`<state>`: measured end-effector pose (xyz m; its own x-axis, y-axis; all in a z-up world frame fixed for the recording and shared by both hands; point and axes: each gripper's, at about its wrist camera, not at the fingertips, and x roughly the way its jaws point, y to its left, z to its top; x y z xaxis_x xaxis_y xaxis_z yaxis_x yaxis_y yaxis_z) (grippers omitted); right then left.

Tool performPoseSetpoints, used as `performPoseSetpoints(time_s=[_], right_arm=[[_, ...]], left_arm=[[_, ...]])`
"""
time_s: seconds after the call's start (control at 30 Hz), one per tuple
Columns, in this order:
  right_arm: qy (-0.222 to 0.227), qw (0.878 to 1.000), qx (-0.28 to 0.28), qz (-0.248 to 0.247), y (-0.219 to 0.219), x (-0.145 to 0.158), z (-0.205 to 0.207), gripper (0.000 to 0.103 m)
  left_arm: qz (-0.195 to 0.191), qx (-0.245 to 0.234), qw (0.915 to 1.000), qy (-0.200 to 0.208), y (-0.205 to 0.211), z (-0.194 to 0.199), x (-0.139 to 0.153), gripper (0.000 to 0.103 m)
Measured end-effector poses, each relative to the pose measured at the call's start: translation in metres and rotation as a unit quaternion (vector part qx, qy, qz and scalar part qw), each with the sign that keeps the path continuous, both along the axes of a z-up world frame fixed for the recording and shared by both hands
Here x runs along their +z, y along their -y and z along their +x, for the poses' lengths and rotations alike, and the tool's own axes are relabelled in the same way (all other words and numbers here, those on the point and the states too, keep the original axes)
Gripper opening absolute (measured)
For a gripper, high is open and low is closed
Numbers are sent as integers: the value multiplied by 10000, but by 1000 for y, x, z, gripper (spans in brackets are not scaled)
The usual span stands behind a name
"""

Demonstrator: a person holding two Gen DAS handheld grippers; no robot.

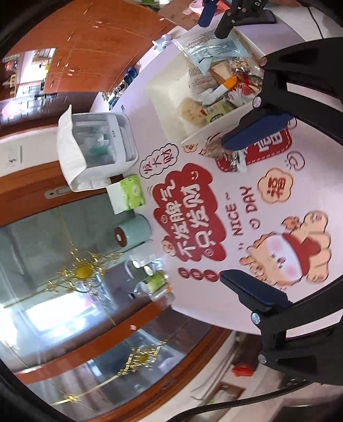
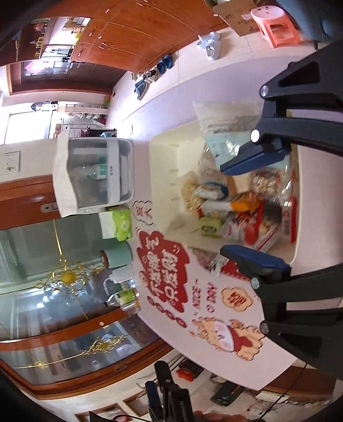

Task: Organize snacks
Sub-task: 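Move both open tools back toward the remaining nut bag and brown wrapped snack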

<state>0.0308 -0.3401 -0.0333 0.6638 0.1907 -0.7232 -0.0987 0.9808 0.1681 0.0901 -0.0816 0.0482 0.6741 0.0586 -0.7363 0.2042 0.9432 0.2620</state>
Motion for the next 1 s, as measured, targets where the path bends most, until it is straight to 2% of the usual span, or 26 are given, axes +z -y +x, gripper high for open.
performPoseSetpoints(time_s=[0.17, 0.3, 0.43, 0.6, 0.7, 0.73, 0.83, 0.87, 0.93, 1.0], right_arm=[[115, 9998, -61, -136, -32, 7, 13, 55], [26, 9986, -530, -40, -55, 9, 27, 55], [-235, 9952, -914, 263, -78, 1, 42, 55], [-417, 9881, -1458, 265, -115, -26, 53, 55], [-547, 9817, -1793, 345, -130, -49, 55, 55], [-572, 9795, -1892, 380, -133, -55, 55, 55], [-582, 9720, -2226, 481, -143, -76, 53, 55], [-568, 9699, -2319, 486, -147, -81, 53, 55], [-522, 9672, -2438, 482, -153, -89, 52, 55], [-429, 9659, -2527, 358, -161, -97, 52, 55]], left_arm=[[344, -608, 9976, 3, -16, 18, 0, 91], [767, -1375, 9874, -160, -16, 34, -19, 91], [1154, -2314, 9658, -205, -12, 51, -45, 91], [1223, -3168, 9389, -566, -6, 86, -81, 91], [1319, -3784, 9131, -757, 2, 104, -106, 91], [1395, -4044, 9001, -827, 7, 110, -116, 91], [1562, -4558, 8713, -932, 23, 125, -139, 91], [1564, -4676, 8645, -977, 29, 130, -145, 91], [1452, -4814, 8573, -1107, 43, 143, -159, 91], [1195, -4830, 8569, -1350, 57, 156, -175, 91]])
